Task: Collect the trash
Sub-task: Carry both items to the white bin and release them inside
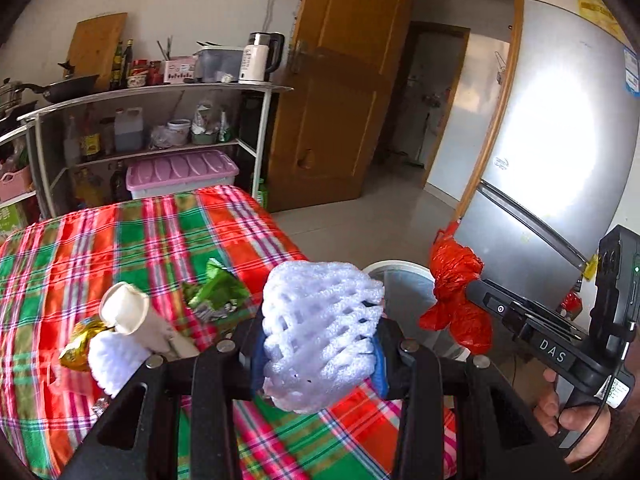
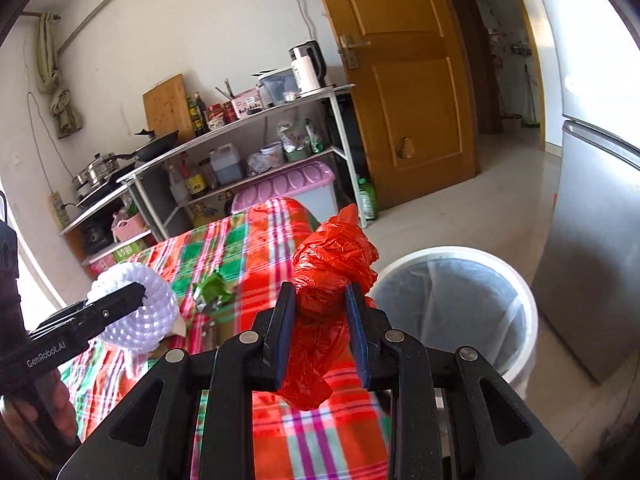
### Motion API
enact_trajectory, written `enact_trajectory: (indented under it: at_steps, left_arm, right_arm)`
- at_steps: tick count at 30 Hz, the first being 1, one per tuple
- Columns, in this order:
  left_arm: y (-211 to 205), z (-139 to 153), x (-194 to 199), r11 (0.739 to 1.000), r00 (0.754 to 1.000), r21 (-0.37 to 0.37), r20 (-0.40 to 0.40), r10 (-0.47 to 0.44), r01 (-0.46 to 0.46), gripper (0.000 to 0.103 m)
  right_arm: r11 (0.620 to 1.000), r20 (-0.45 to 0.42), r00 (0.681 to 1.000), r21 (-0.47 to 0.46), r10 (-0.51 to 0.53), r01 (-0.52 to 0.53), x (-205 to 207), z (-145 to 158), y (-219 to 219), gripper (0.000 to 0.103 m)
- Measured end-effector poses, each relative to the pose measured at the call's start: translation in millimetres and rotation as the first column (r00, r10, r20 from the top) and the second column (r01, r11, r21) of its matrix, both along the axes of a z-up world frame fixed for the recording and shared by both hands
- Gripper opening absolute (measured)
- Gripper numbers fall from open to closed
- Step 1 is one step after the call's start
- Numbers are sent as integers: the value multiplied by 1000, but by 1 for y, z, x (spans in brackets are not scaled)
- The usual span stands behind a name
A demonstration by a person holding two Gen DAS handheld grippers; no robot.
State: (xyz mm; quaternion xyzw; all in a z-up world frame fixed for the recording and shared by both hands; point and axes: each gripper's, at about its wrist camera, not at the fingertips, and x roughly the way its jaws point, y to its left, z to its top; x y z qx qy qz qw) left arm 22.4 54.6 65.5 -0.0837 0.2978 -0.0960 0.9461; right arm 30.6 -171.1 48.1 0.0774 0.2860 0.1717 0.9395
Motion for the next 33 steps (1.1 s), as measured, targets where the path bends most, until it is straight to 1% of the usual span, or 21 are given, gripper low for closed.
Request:
enact_trajectory:
  at_steps: [4, 8, 11, 13, 17, 19, 21, 23, 26, 28, 29, 31, 32, 33]
  left_arm:
    - [-37, -3, 25, 996, 996, 6, -25, -88, 88, 42]
    - [-67, -12, 47, 991, 989, 0, -54, -137, 137, 42]
    - [-89, -25, 66, 984, 979, 3, -100, -179, 180, 42]
    - [-101, -34, 76, 982, 974, -2, -127, -185, 187, 42]
    - [-126, -50, 91, 976, 964, 24, -164, -208, 215, 42]
    - [-132, -57, 100, 976, 958, 23, -197, -207, 215, 42]
    - [-139, -60, 103, 976, 957, 32, -203, -207, 217, 44]
    - [-143, -64, 106, 974, 953, 25, -217, -213, 224, 45]
    - [-146, -70, 112, 977, 951, 33, -239, -196, 209, 52]
    - [-146, -74, 116, 980, 951, 35, -250, -182, 197, 69]
    - [-146, -75, 116, 981, 951, 36, -253, -177, 192, 71]
    - [-146, -78, 121, 981, 949, 35, -262, -175, 191, 72]
    - [-146, -79, 121, 981, 948, 36, -266, -175, 192, 72]
    - [-146, -79, 121, 981, 947, 36, -267, -176, 192, 72]
  right_arm:
    - [998, -14, 998, -21, -64, 63, 7, -4, -27, 27]
    - [992, -44, 992, -53, -119, 116, 18, -15, -56, 27]
    - [988, -80, 987, -80, -136, 130, 30, -28, -71, 27]
    - [987, -101, 985, -96, -139, 129, 37, -38, -80, 27]
    - [984, -137, 977, -99, -160, 147, 52, -55, -92, 27]
    - [980, -140, 975, -129, -172, 154, 58, -62, -96, 27]
    - [979, -151, 974, -139, -168, 148, 63, -66, -99, 27]
    - [980, -162, 972, -138, -168, 146, 69, -71, -103, 27]
    - [980, -176, 970, -141, -165, 141, 75, -77, -106, 28]
    - [979, -188, 967, -143, -170, 144, 80, -81, -106, 28]
    - [980, -190, 967, -141, -168, 143, 82, -81, -106, 29]
    - [977, -192, 965, -151, -180, 152, 83, -83, -106, 36]
    - [977, -193, 964, -150, -180, 152, 83, -84, -106, 43]
    - [977, -196, 963, -147, -182, 155, 83, -85, -107, 49]
